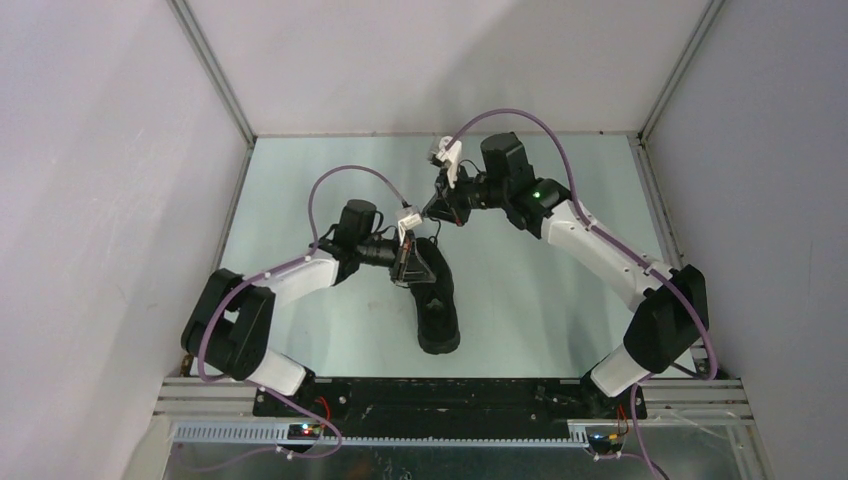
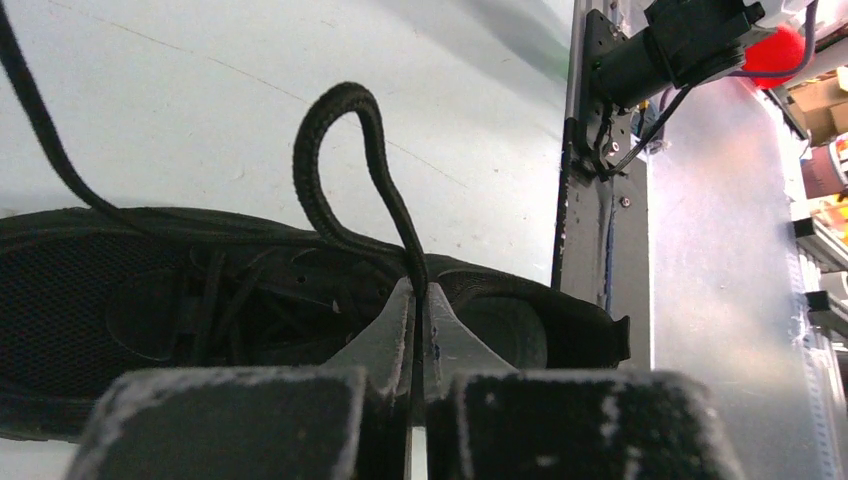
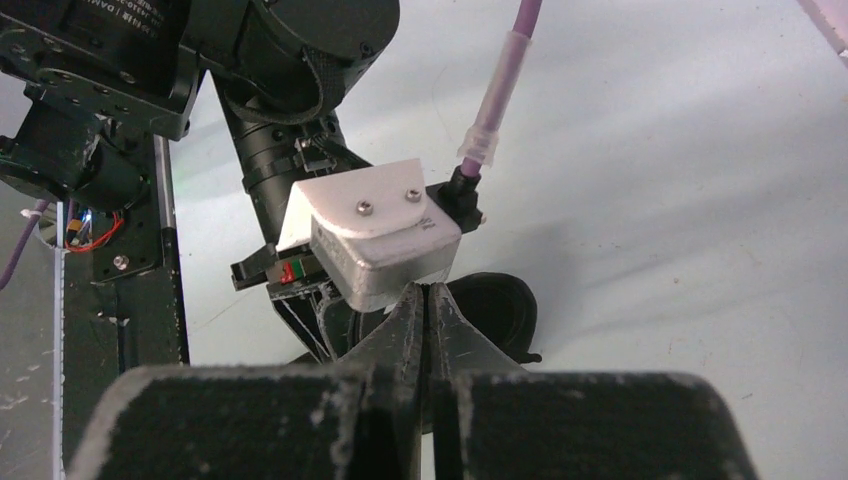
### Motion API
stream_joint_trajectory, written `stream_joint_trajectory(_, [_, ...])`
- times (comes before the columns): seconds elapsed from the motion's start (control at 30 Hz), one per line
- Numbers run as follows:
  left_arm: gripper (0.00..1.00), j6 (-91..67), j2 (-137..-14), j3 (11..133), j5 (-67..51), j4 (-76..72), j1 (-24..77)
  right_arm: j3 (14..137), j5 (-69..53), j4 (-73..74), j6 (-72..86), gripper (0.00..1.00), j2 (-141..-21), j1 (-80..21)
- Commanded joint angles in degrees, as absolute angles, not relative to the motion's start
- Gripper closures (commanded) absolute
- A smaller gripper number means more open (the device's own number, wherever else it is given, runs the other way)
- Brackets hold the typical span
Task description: Tie the shoes
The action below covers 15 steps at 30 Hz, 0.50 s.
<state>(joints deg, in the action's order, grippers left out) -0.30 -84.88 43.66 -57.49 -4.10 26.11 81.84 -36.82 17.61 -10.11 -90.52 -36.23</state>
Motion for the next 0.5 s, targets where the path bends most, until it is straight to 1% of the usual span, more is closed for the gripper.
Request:
stream_joint_trajectory(0.0, [1.0,-3.2,-85.7,44.1,-59.7,-7.8,25.6,80.5,-40.6,13.3,-10.7,1.0,-88.1,-37.5])
stream_joint_trajectory(0.27, [1.0,-6.8,-86.1,43.3,-60.3,-11.3,25.4,76.1,-44.3,13.1,-6.8,1.0,-87.2,-39.4])
stream_joint_trajectory(0.47, [1.0,-7.3,-86.2,43.3,-62.1,-11.9,25.4,73.4,-42.2,7.2,0.4,1.0,-87.3,-40.3])
